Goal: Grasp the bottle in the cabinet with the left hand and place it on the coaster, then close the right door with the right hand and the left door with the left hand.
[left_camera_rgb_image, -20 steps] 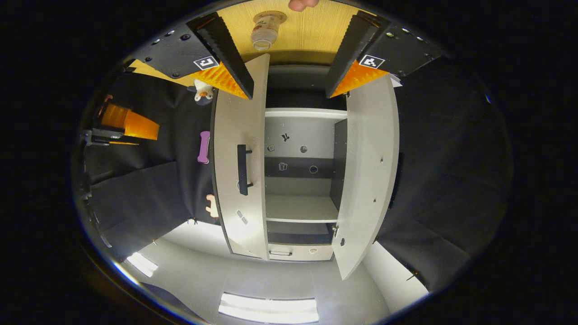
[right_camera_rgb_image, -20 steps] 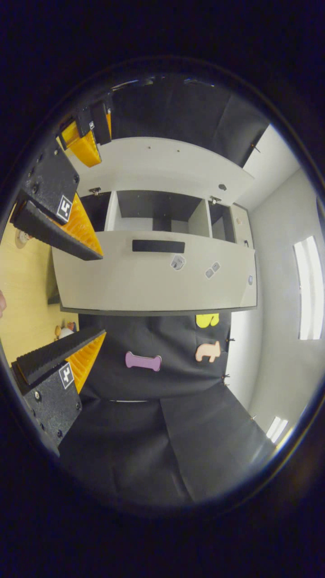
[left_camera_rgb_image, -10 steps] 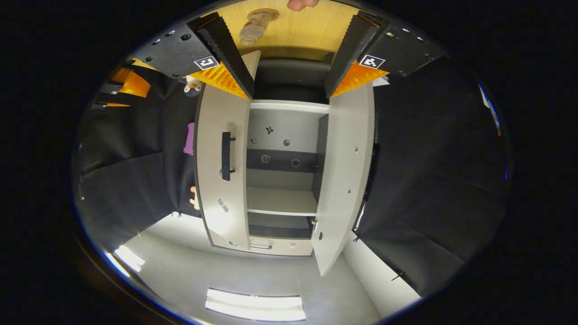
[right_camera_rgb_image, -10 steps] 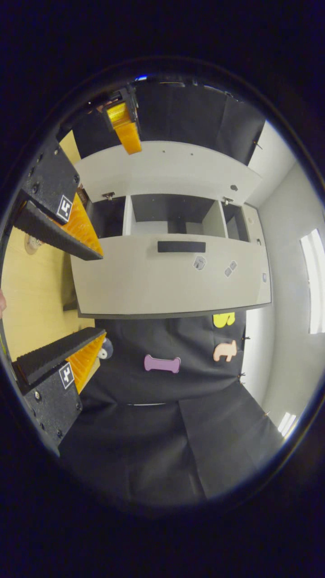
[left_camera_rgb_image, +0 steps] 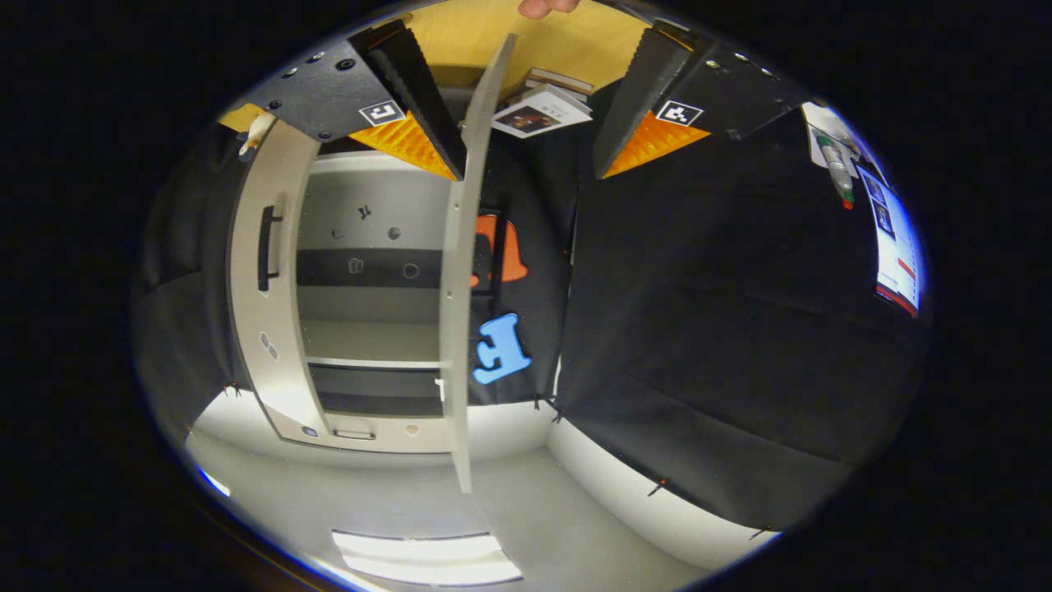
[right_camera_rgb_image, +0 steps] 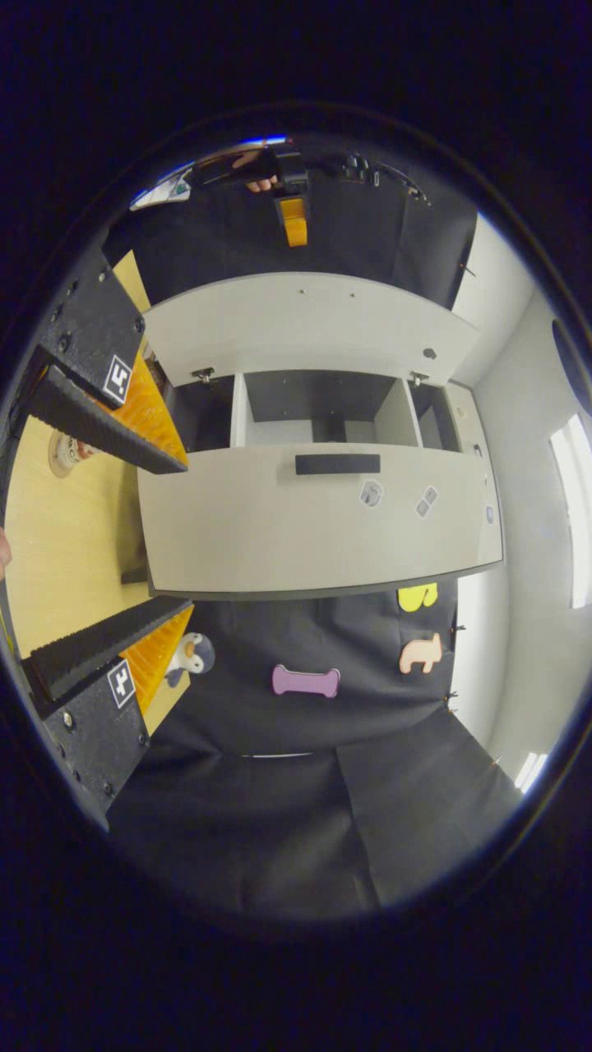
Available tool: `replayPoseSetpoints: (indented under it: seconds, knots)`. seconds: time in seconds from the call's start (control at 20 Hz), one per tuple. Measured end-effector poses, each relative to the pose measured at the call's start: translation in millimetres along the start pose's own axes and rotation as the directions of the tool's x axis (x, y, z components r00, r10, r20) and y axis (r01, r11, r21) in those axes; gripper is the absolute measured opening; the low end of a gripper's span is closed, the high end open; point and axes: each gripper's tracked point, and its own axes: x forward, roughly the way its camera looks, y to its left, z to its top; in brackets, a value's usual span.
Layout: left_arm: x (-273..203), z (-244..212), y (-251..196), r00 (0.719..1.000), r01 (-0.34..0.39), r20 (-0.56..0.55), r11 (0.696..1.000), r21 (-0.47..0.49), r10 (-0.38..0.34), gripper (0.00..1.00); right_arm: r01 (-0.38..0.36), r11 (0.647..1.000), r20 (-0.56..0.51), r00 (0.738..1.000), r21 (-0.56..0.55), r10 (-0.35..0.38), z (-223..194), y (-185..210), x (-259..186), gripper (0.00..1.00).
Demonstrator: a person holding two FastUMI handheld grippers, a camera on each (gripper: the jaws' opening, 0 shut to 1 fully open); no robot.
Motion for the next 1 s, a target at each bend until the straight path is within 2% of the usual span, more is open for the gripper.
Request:
replayPoseSetpoints:
  seconds: [0.15, 0.2, 0.3, 0.35, 0.45, 0.5, 0.55, 0.6, 0.8, 0.85, 0.9, 1.0]
  knots:
    - [29, 3, 12, 1.000, -0.010, -0.010, 1.000, -0.026, 0.010, 0.95, -0.007, 1.000, 0.006, 1.000, -0.008, 0.007, 3, 0, 2, 0.98]
    - [38, 6, 12, 1.000, -0.002, -0.014, 0.999, -0.045, 0.001, 0.99, -0.007, 1.000, 0.009, 1.000, -0.005, 0.007, 5, -1, 2, 0.98]
    - [58, 14, 14, 1.000, 0.000, -0.004, 0.997, -0.072, 0.000, 0.95, -0.005, 1.000, 0.017, 1.000, 0.002, 0.005, 9, -3, 2, 0.98]
    - [67, 16, 15, 1.000, -0.001, -0.001, 0.997, -0.079, 0.001, 0.99, 0.001, 1.000, 0.021, 1.000, 0.005, -0.001, 10, -6, 1, 0.98]
    - [85, 17, 18, 1.000, -0.004, -0.001, 0.998, -0.069, 0.004, 0.90, 0.016, 1.000, 0.027, 1.000, 0.010, -0.016, 12, -12, 0, 0.98]
    - [93, 16, 20, 1.000, -0.004, -0.005, 0.998, -0.056, 0.004, 0.99, 0.023, 1.000, 0.028, 0.999, 0.010, -0.024, 14, -15, 1, 0.98]
    - [97, 13, 20, 1.000, -0.004, -0.011, 0.999, -0.049, 0.003, 0.99, 0.031, 0.999, 0.028, 0.999, 0.009, -0.031, 14, -17, 1, 0.98]
    - [101, 12, 20, 1.000, -0.001, -0.013, 0.999, -0.043, 0.001, 0.95, 0.038, 0.999, 0.030, 0.999, 0.009, -0.038, 16, -20, 2, 0.98]
    - [108, 7, 12, 1.000, 0.021, -0.019, 0.999, -0.025, -0.022, 0.95, 0.047, 0.999, 0.037, 0.998, 0.007, -0.047, 19, -23, 7, 0.98]
    - [108, 6, 13, 1.000, 0.013, -0.020, 1.000, -0.023, -0.014, 0.99, 0.046, 0.999, 0.038, 0.998, 0.006, -0.046, 19, -22, 8, 0.98]
    - [108, 7, 12, 1.000, 0.013, -0.018, 1.000, -0.028, -0.014, 0.94, 0.044, 0.999, 0.038, 0.998, 0.008, -0.045, 20, -20, 9, 0.98]
    - [108, 3, 6, 0.998, 0.037, -0.039, 0.996, -0.076, -0.040, 0.94, 0.033, 0.999, 0.033, 0.999, 0.012, -0.033, 17, -17, 11, 0.98]
